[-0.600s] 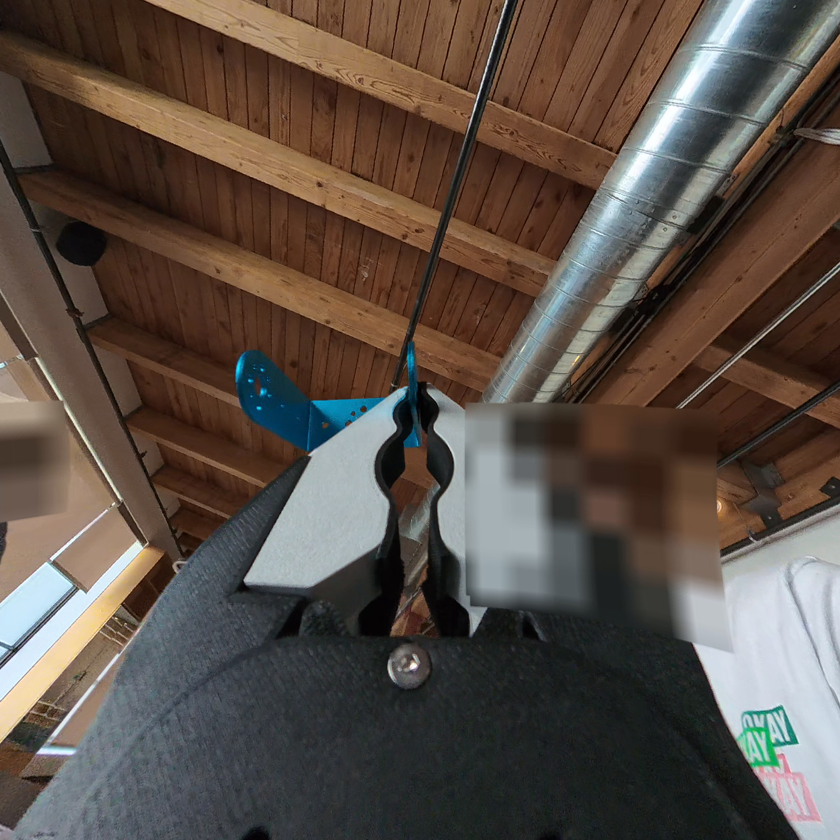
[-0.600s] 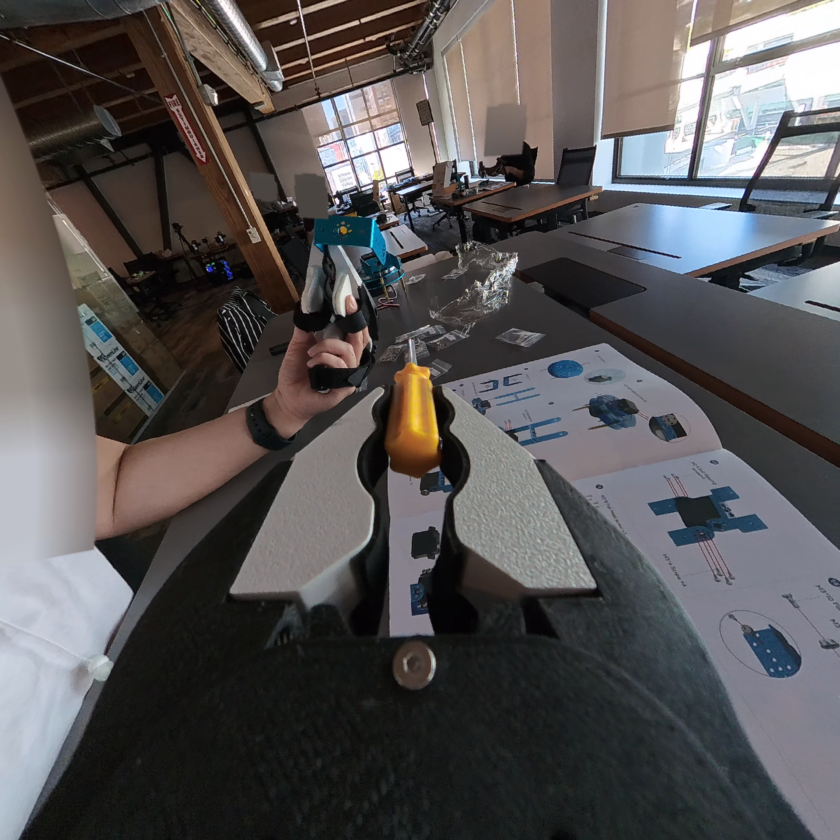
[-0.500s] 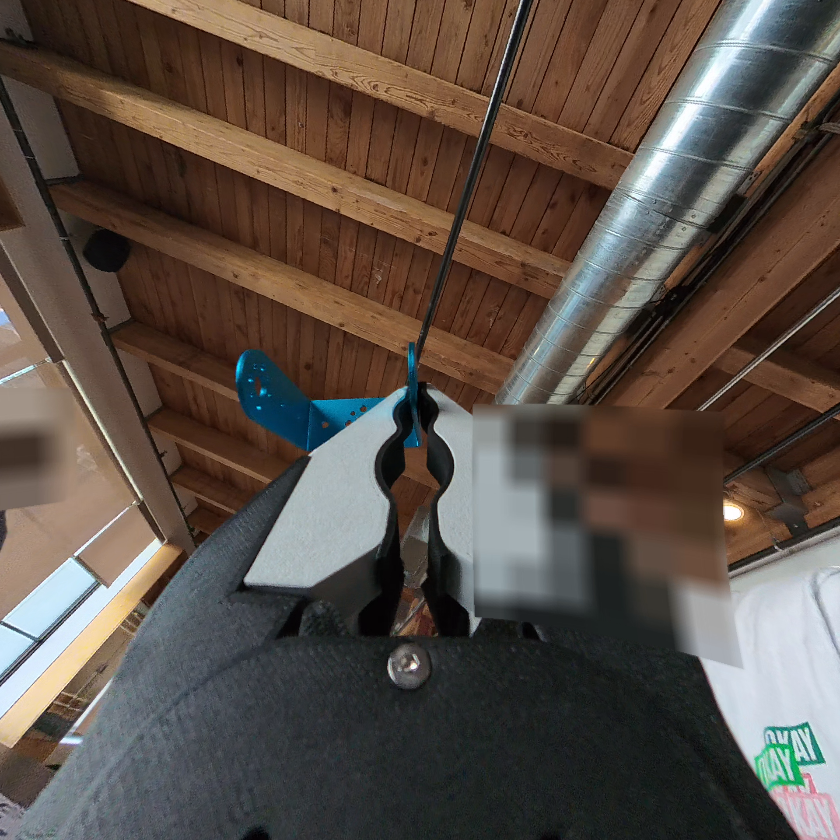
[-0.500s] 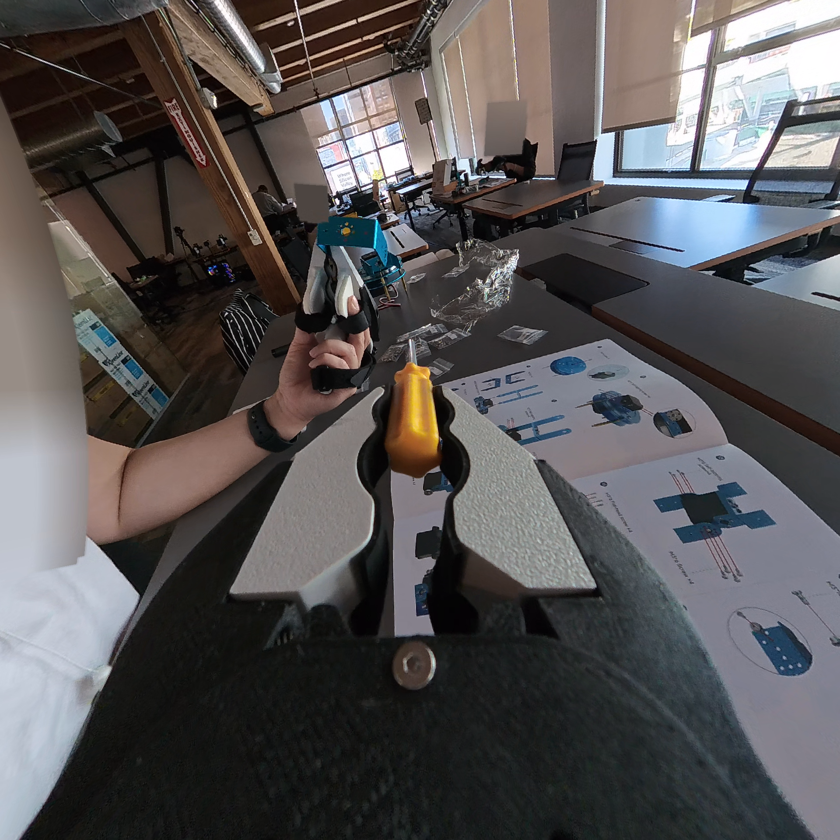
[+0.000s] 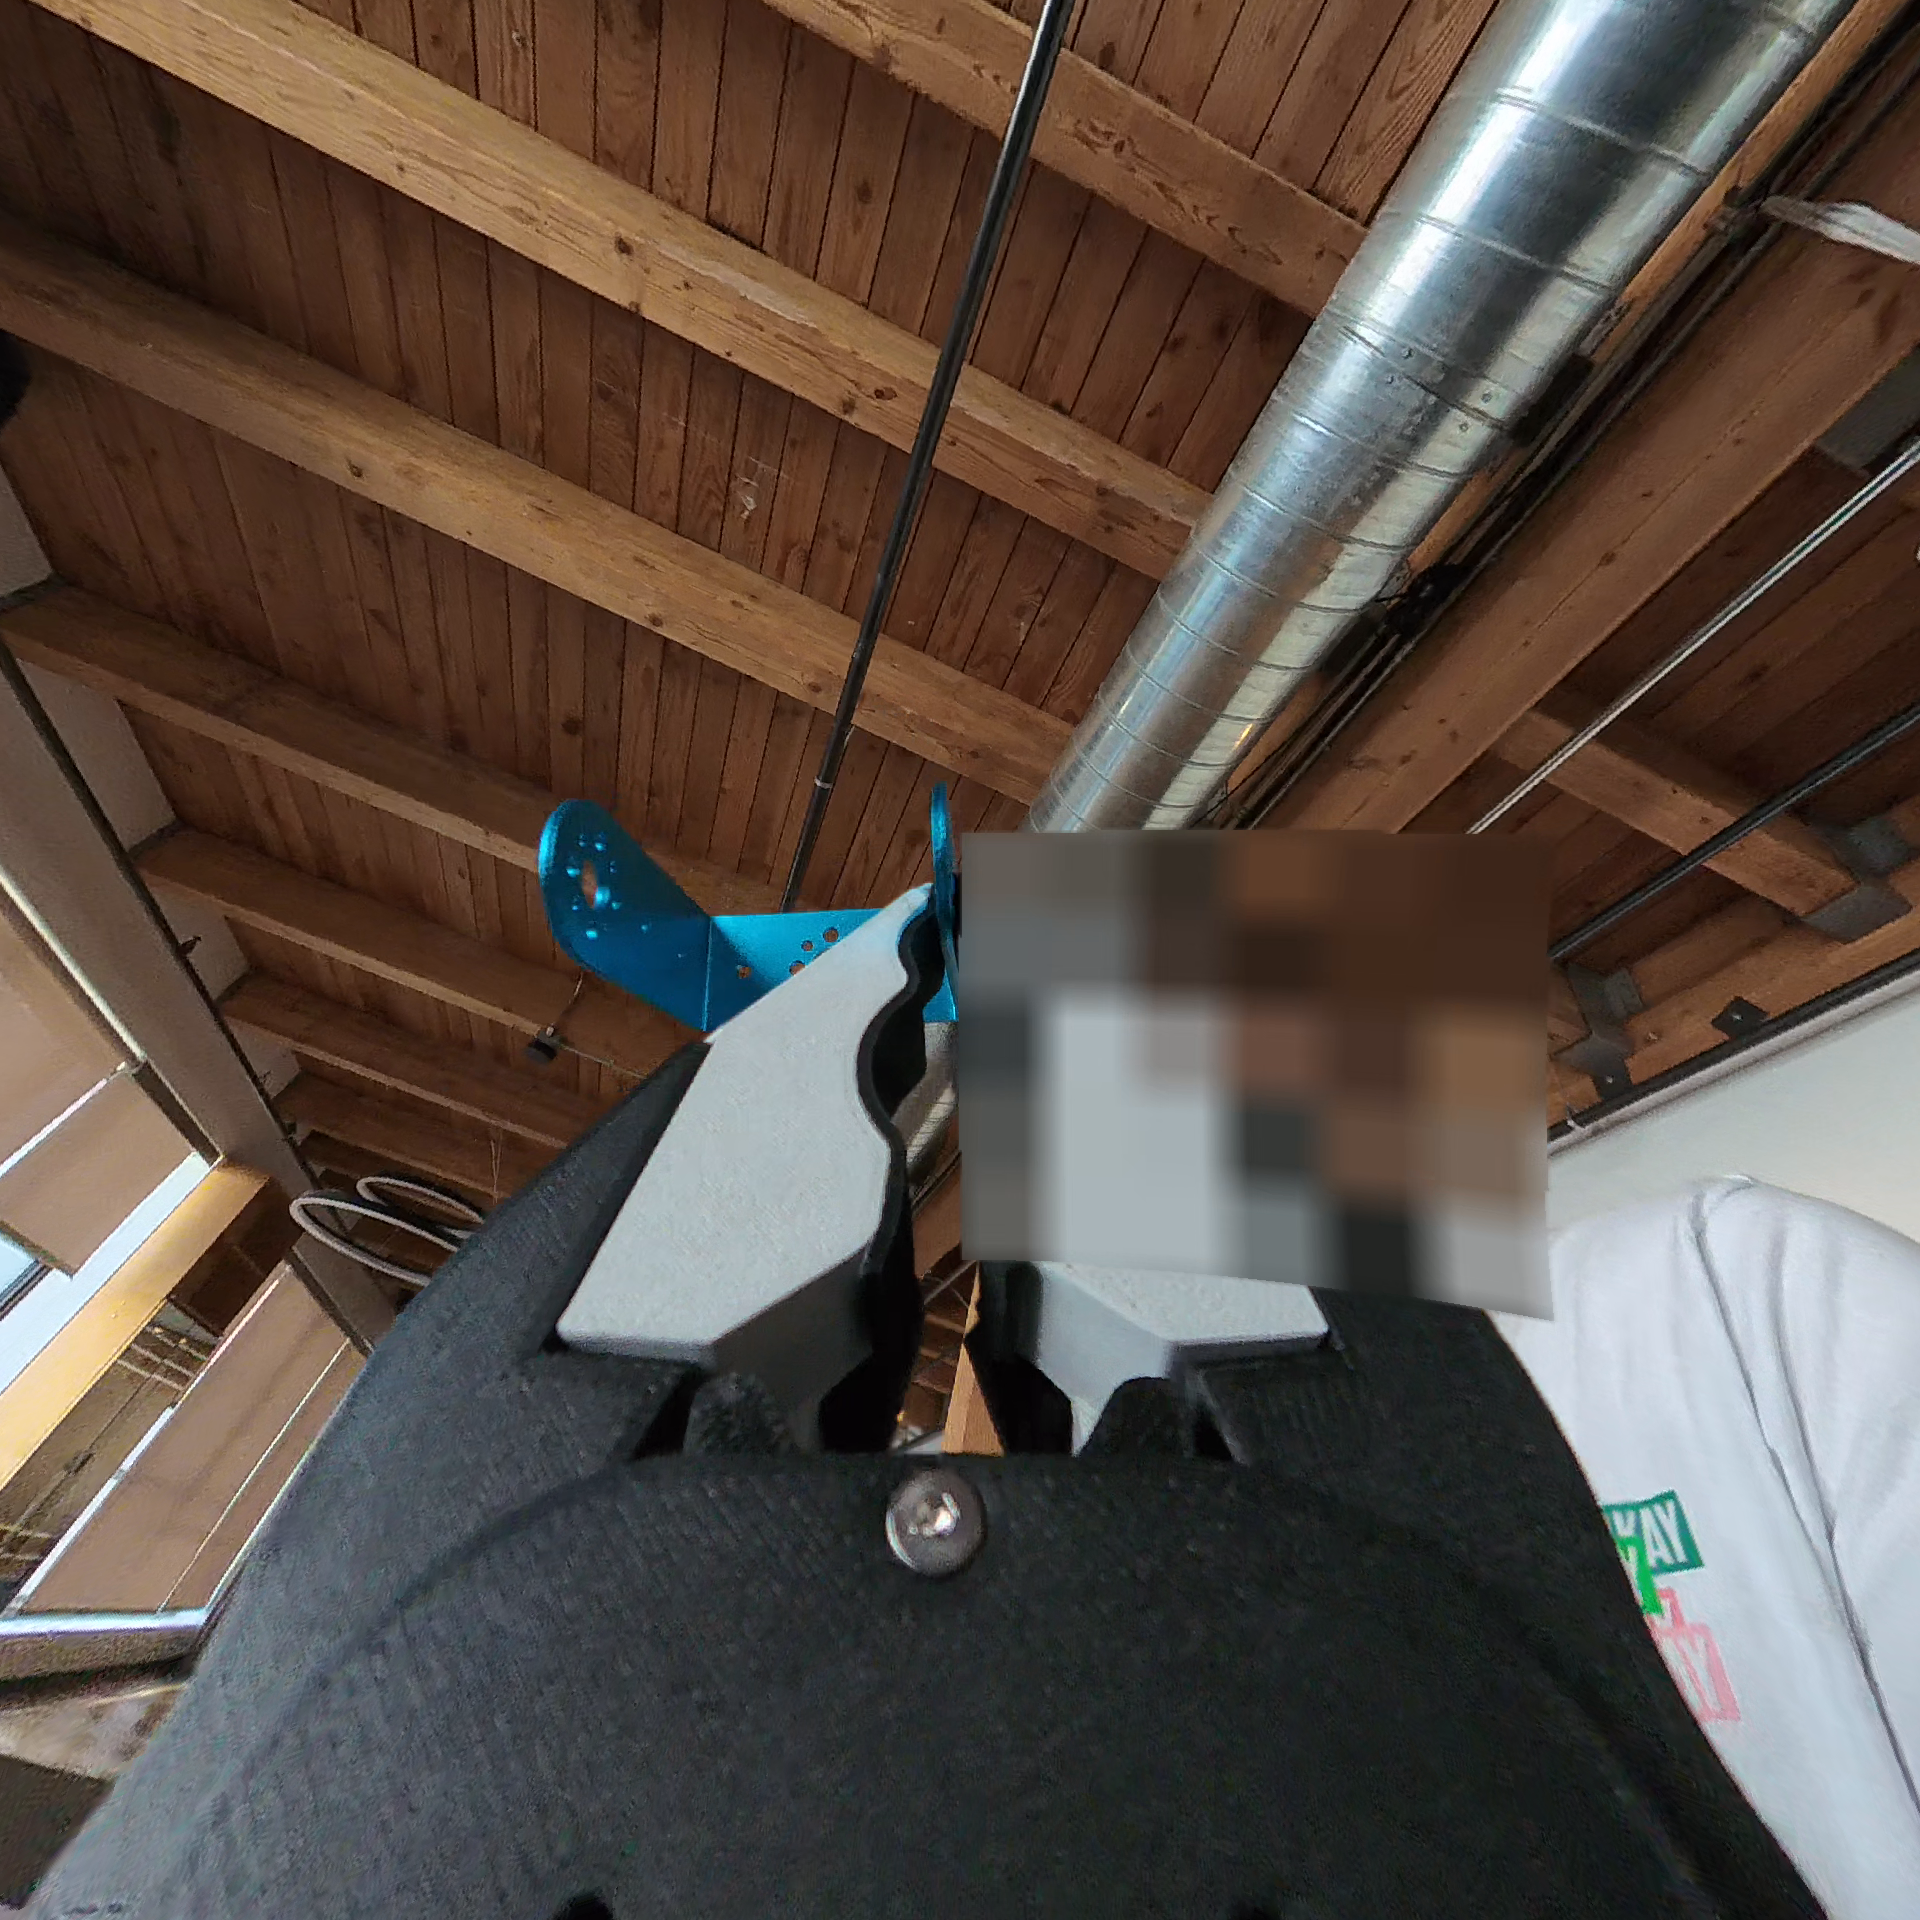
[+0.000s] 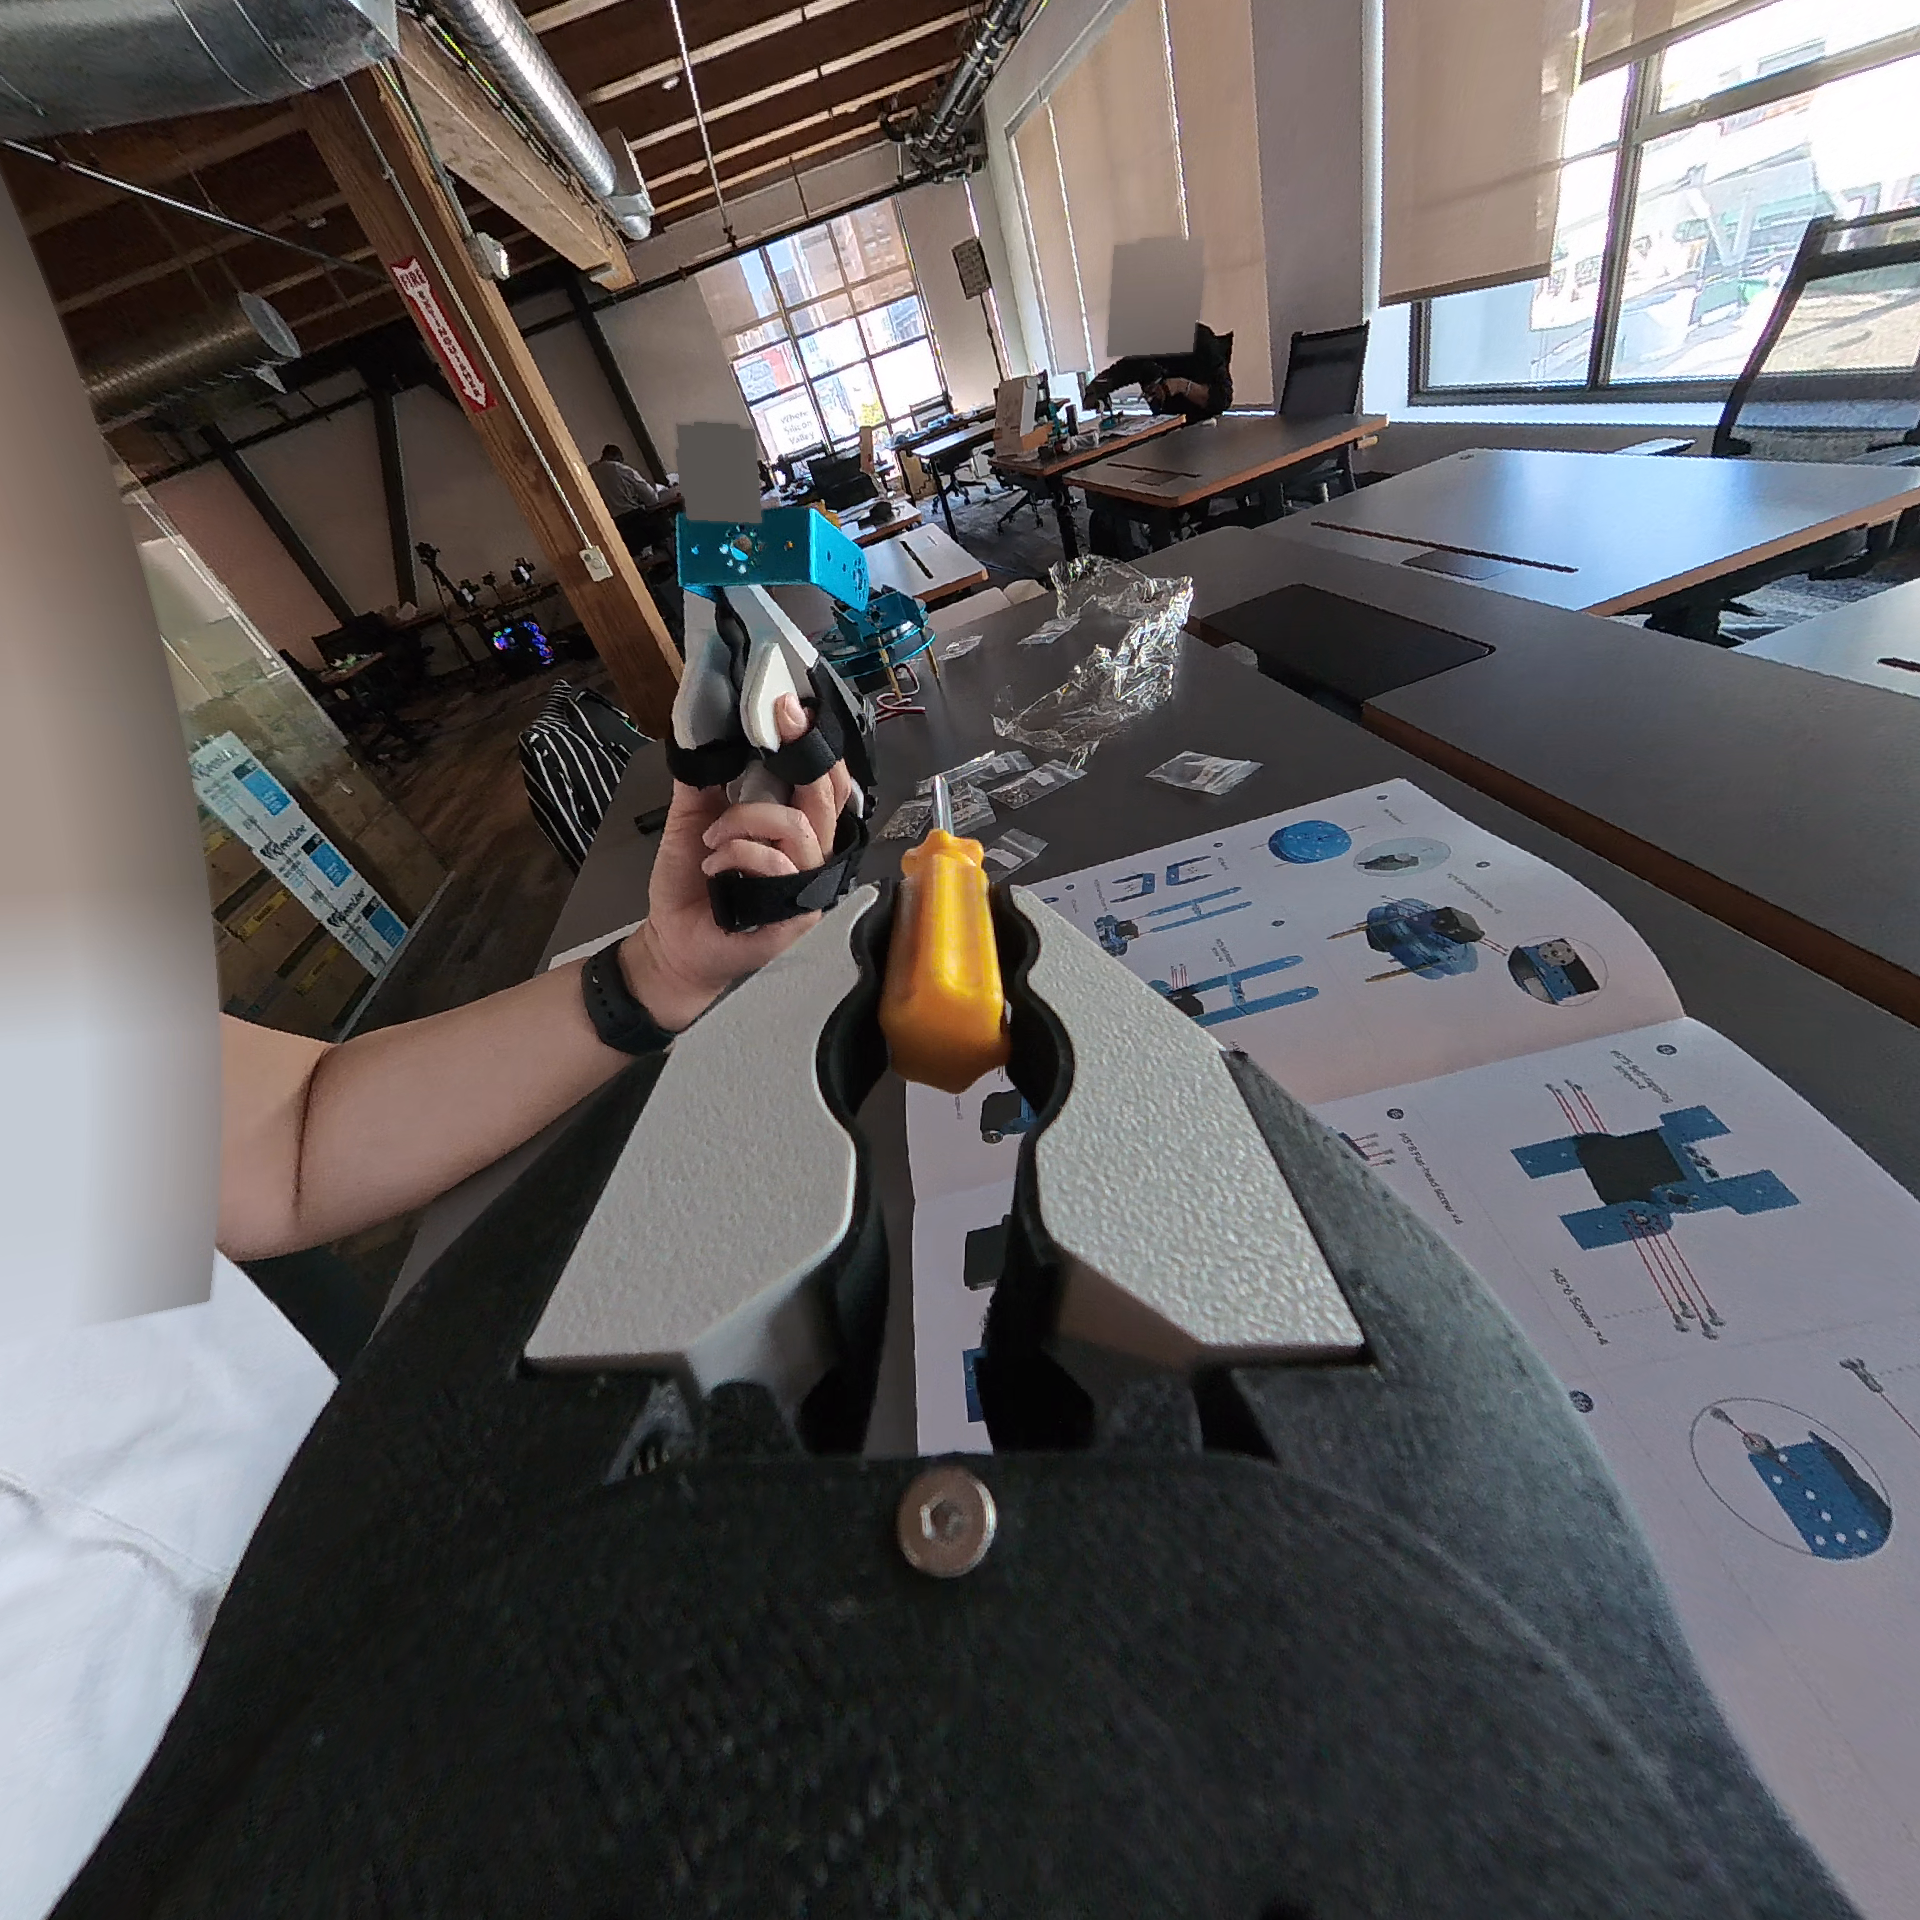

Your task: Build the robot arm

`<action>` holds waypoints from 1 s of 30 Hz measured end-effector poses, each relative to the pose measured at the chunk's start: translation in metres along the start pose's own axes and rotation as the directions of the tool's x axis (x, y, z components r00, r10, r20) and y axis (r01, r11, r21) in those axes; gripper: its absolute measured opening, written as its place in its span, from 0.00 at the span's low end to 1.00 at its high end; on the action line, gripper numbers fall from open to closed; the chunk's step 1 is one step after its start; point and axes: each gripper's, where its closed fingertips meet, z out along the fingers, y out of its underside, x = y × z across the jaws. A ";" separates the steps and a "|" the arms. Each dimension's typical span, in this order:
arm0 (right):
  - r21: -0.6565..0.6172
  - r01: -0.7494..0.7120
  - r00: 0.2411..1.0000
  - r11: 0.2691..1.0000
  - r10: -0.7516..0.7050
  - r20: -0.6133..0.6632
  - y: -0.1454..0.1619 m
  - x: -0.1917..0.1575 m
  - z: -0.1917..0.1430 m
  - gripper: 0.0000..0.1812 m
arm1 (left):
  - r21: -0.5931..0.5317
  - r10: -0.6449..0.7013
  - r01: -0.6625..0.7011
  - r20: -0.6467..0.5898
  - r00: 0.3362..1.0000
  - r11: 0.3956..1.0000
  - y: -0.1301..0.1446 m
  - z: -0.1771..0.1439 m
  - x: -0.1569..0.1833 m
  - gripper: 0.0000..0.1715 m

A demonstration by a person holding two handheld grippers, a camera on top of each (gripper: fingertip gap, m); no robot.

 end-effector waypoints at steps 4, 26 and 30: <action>-0.014 -0.014 1.000 1.000 0.014 0.007 0.008 0.001 0.004 0.09 | 0.019 -0.014 0.014 0.003 1.000 1.000 -0.003 -0.002 -0.003 0.00; -0.030 0.007 1.000 1.000 -0.007 -0.016 -0.009 0.002 -0.012 0.09 | 0.117 -0.066 0.083 -0.140 0.988 0.990 -0.017 -0.007 0.011 0.00; -0.057 -0.021 1.000 0.998 0.021 0.003 -0.020 -0.001 -0.031 0.09 | 0.067 -0.109 0.122 -0.178 0.978 0.990 -0.006 -0.002 0.013 0.00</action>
